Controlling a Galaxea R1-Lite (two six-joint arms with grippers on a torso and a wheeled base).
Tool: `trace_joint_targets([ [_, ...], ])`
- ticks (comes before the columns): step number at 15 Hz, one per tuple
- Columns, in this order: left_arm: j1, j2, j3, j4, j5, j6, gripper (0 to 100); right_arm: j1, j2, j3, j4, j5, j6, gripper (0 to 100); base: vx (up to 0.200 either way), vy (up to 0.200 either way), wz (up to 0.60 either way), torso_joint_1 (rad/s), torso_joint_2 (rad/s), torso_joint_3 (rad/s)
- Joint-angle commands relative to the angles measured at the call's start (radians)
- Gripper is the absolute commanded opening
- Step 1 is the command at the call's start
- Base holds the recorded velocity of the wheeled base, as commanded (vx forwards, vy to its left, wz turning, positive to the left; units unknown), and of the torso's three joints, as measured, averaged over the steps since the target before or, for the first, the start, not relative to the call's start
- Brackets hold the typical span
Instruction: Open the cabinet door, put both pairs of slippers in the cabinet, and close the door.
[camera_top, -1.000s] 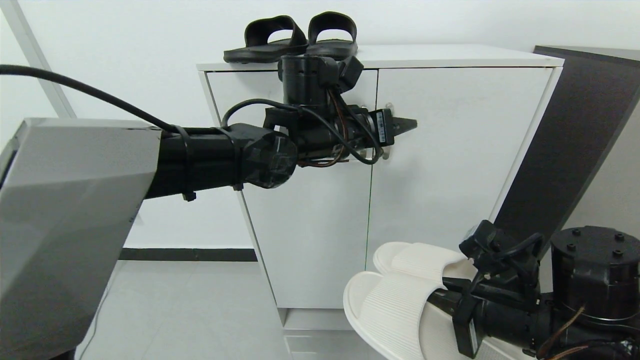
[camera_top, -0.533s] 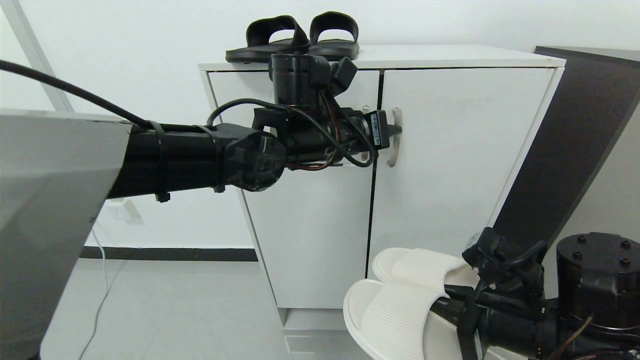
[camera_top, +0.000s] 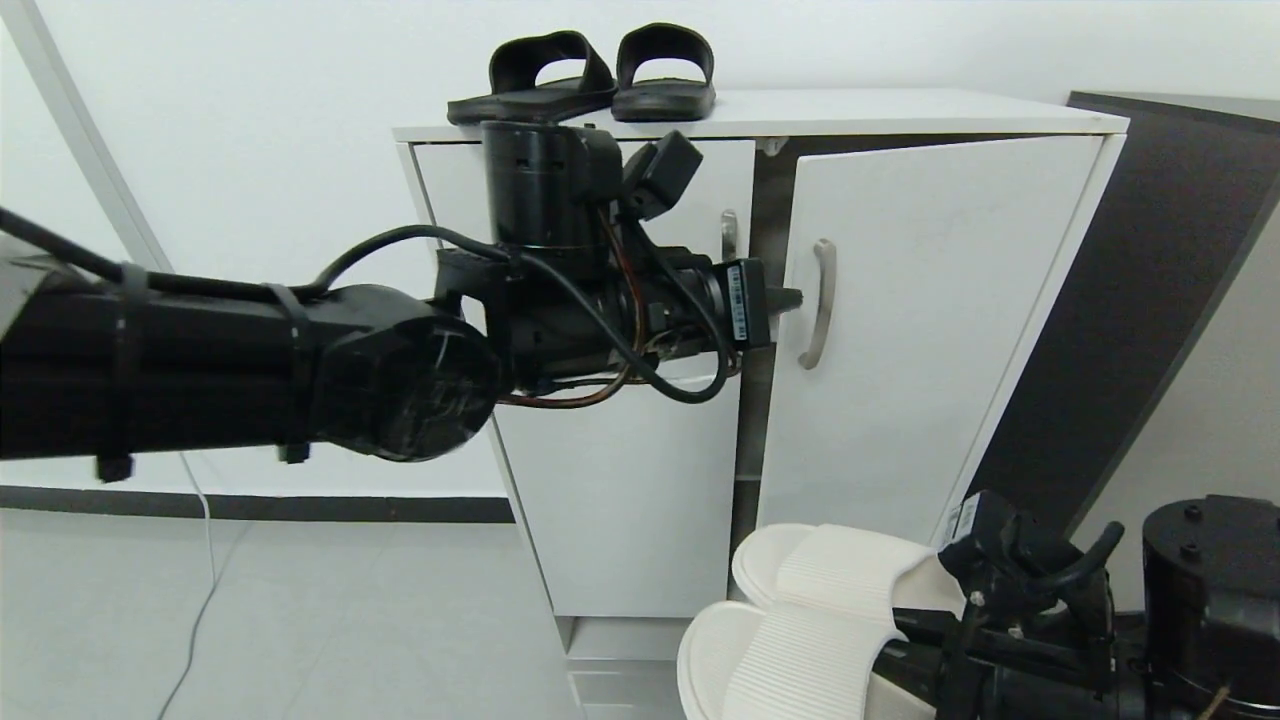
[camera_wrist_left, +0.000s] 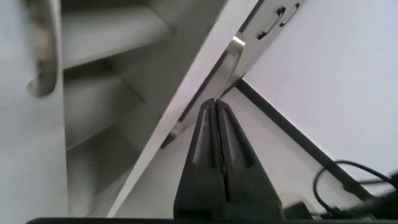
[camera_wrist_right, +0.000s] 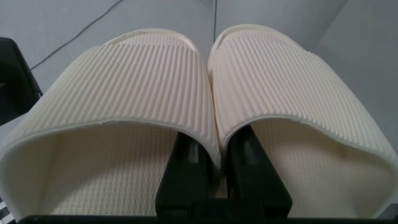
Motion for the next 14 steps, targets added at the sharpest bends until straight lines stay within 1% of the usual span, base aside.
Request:
trace_joint_targets([
  [1, -0.003, -0.103, 0.076, -0.018, 0.0, -0.004, 0, 0.017, -0.012, 0.012, 0.001, 0.001, 0.0, 0, 0.0, 0.0, 0.0, 0.0, 0.0, 0.0],
  [2, 0.0, -0.105, 0.081, -0.032, 0.0, -0.012, 0, 0.022, -0.012, 0.012, 0.001, 0.001, 0.0, 0, 0.0, 0.0, 0.0, 0.0, 0.0, 0.0],
  [3, 0.006, -0.103, 0.081, -0.044, 0.0, -0.029, 0, 0.025, -0.014, 0.015, -0.001, 0.006, 0.0, 0, 0.0, 0.0, 0.0, 0.0, 0.0, 0.0],
  [4, 0.02, -0.09, 0.075, -0.075, -0.002, -0.07, 0, 0.03, -0.02, 0.018, 0.001, 0.008, -0.006, 0, 0.0, 0.0, 0.0, 0.0, 0.0, 0.0],
  [5, 0.028, -0.074, 0.07, -0.09, -0.009, -0.079, 0, 0.031, -0.02, 0.021, 0.001, 0.008, -0.013, 0, 0.0, 0.0, 0.0, 0.0, 0.0, 0.0],
  [6, 0.032, -0.05, 0.053, -0.098, -0.006, -0.079, 0, 0.031, -0.02, 0.024, 0.001, 0.006, -0.013, 0, 0.0, 0.0, 0.0, 0.0, 0.0, 0.0],
  [7, 0.039, 0.006, -0.002, -0.104, 0.0, -0.081, 0, 0.031, -0.023, 0.024, -0.001, 0.006, -0.013, 0, 0.0, 0.0, 0.0, 0.0, 0.0, 0.0],
  [8, 0.054, 0.035, -0.03, -0.104, -0.002, -0.084, 0, 0.031, -0.029, 0.024, -0.001, 0.006, -0.013, 0, 0.0, 0.0, 0.0, 0.0, 0.0, 0.0],
  [11, 0.054, 0.101, -0.111, -0.103, -0.002, -0.093, 0, 0.031, -0.029, 0.024, -0.001, 0.005, -0.013, 0, 0.0, 0.0, 0.0, 0.0, 0.0, 0.0],
  [14, 0.052, 0.15, -0.172, -0.103, -0.002, -0.095, 0, 0.031, -0.028, 0.026, 0.001, 0.005, -0.014, 0, 0.0, 0.0, 0.0, 0.0, 0.0, 0.0],
])
